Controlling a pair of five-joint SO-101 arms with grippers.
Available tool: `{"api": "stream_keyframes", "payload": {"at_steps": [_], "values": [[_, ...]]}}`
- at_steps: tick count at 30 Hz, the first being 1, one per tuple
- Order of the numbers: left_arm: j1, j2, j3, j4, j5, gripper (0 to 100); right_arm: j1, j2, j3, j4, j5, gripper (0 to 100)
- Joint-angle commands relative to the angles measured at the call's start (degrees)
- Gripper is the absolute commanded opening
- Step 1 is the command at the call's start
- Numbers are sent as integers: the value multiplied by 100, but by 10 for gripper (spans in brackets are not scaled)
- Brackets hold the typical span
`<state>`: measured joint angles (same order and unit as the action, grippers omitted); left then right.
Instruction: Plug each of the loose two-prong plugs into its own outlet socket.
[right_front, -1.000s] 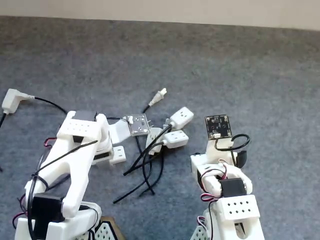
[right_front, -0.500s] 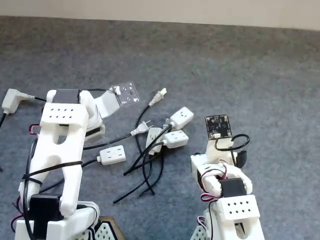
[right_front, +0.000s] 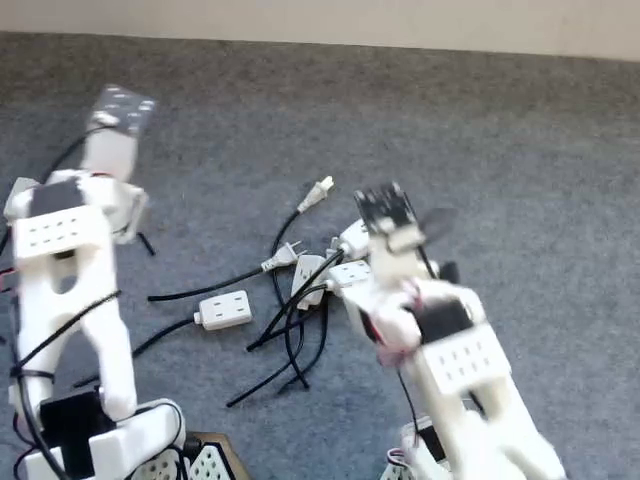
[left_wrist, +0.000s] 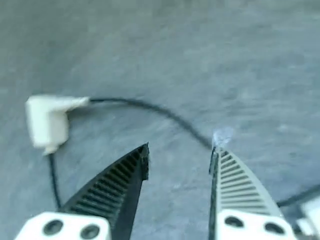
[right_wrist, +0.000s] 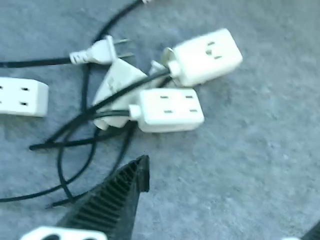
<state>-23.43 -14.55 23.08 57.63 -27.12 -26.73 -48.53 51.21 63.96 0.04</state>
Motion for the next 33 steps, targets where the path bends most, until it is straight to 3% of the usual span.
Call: {"api": "stream_keyframes", "payload": {"at_steps": [1,3,7,9,11,16,22,24,33], "values": [[-857,-13,-48,-378,35,207,-488,2308,-2308,127,-79,493],[-1200,-13,189,-721,-220,207,-681,3152,-3196,163,-35,493],[-1763,-13,787,-1442,-677,207,-998,4752,-4787,734,1090,493],[-1965,-13,1086,-1793,-862,207,-1007,5464,-5560,1033,1204,493],[-2088,-22,1376,-2084,-949,207,-971,6114,-6334,1174,695,493],[-2088,-22,1947,-2576,-1143,207,-927,7459,-7679,1543,-2382,461],[-1982,-22,2255,-2769,-1143,207,-1156,8532,-9147,1622,-4070,421],[-1982,-22,2299,-2778,-1143,207,-1156,8804,-9525,1657,-4308,421],[-1965,-22,2308,-2752,-1143,207,-1279,9833,-10677,1859,-3763,419]]}}
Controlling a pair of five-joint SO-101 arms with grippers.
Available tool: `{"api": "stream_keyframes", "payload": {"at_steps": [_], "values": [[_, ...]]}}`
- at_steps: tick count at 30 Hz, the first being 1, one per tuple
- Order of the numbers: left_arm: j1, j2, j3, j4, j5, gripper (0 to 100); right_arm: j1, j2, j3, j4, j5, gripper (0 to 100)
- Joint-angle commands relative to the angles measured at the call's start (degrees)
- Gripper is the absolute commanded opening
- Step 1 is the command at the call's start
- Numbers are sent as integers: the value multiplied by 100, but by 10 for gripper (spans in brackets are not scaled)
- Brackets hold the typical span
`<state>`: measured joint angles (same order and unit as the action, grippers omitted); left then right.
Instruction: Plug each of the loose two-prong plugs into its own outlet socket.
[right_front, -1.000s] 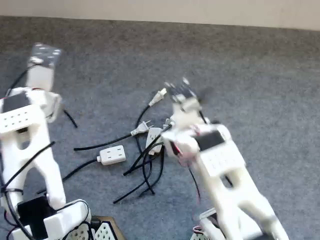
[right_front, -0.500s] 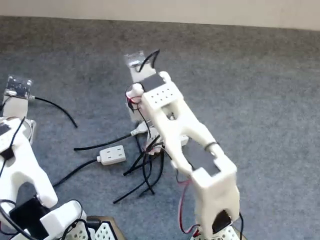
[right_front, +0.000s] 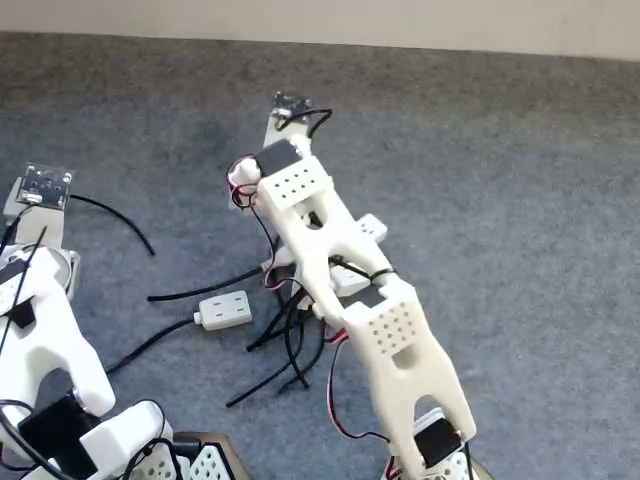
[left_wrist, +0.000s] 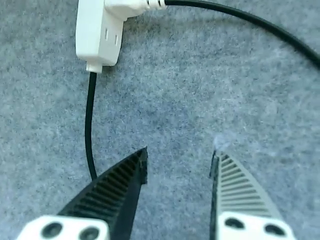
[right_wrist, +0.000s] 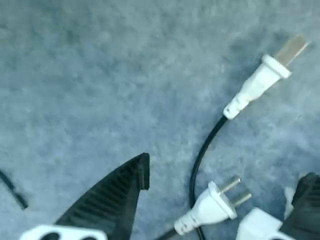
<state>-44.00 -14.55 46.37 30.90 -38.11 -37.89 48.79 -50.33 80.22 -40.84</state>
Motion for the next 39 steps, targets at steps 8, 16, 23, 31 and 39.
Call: {"api": "stream_keyframes", "payload": {"at_steps": [8,16,23,31,39], "values": [[277,-22,189,-105,-35,207,-382,338,-620,884,-229,418],[312,-22,268,-105,-35,207,-620,356,-567,532,-422,418],[286,-22,303,-105,-35,207,-523,629,-558,277,-404,418],[277,-31,303,-105,-35,207,-453,1481,-848,233,-396,418],[303,-31,312,-105,-35,207,-479,1490,-884,391,-422,341]]}}
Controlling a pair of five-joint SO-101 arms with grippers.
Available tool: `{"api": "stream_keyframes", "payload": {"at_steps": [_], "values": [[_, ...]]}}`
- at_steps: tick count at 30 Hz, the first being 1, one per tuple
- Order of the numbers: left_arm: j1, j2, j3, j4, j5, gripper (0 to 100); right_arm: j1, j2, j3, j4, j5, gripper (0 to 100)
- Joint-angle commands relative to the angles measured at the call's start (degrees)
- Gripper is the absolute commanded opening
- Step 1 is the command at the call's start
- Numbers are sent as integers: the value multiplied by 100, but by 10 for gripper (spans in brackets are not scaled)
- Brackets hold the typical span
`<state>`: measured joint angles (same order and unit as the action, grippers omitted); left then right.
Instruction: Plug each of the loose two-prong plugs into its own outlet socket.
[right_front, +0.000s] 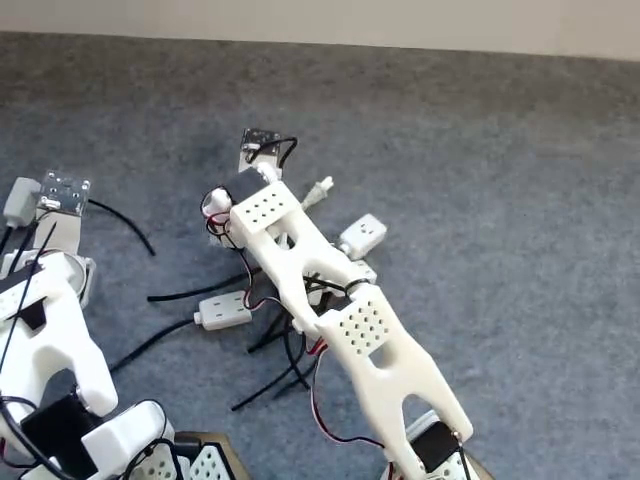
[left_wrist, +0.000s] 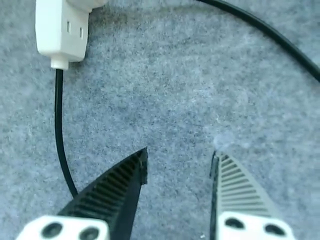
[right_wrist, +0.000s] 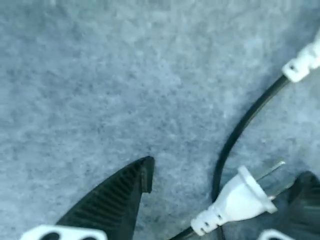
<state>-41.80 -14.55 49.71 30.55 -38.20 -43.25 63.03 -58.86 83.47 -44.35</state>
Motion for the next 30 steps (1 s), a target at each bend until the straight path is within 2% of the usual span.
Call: {"api": "stream_keyframes", "payload": {"at_steps": [1,5,9,17,20,24,30], "values": [[75,-31,-22,-70,-26,207,40,57,4,163,-70,300],[75,-31,-22,-70,-26,207,-215,4,48,356,-35,176],[75,-31,-22,-62,-26,207,-365,57,48,286,-26,160],[57,-31,-22,-53,-26,207,567,-4,-13,22,-18,155],[57,-31,-22,-53,-26,207,787,4,-593,66,-18,131],[57,-31,-22,-44,-26,207,875,-4,-1912,277,-18,5],[57,-31,-22,-44,-26,207,892,66,-3934,1244,-26,5]]}}
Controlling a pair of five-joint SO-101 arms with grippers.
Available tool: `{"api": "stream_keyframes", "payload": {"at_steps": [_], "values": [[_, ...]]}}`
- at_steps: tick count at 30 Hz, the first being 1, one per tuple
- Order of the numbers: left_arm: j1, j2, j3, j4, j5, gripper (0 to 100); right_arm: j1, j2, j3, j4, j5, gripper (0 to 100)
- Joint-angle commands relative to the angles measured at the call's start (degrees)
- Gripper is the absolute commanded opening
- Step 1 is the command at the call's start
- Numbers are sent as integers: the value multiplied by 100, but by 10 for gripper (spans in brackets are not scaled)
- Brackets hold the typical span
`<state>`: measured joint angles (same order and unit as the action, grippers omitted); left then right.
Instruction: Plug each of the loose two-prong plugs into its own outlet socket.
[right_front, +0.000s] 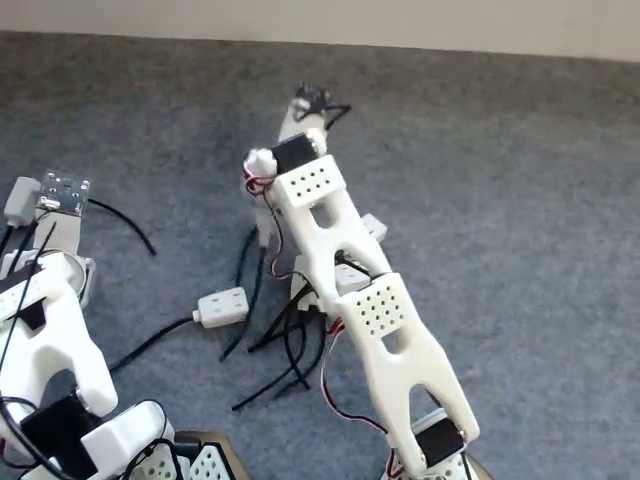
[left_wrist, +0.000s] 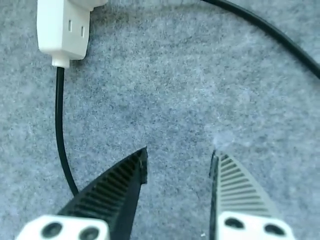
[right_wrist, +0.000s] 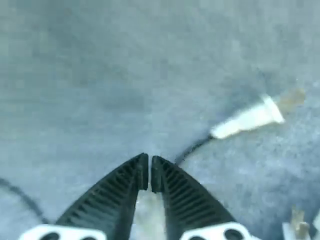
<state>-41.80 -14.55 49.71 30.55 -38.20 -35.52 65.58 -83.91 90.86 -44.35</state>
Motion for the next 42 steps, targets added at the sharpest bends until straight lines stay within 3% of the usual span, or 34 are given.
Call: {"api": "stream_keyframes", "payload": {"at_steps": [1,7,11,14,23,27,33,38,42], "values": [[57,-31,-22,-44,-26,207,127,-171,-1490,646,-26,5],[57,-31,-13,-44,-26,207,127,690,-1314,760,35,5],[48,-31,136,-70,-35,207,-75,1429,-1393,804,993,7],[48,-31,180,-70,-44,207,-374,1552,-1666,963,1143,15],[48,-31,198,-70,-44,208,-637,1112,-1763,1007,1187,323],[57,-31,198,-70,-44,208,-840,892,-1763,1015,1204,330],[-13,-31,145,-79,-44,208,-822,391,-1754,1033,2163,329],[-338,-13,-268,-35,9,207,-752,-110,-1745,1033,2268,329],[-655,-13,-426,-35,9,207,-611,-259,-1024,1042,3534,329]]}}
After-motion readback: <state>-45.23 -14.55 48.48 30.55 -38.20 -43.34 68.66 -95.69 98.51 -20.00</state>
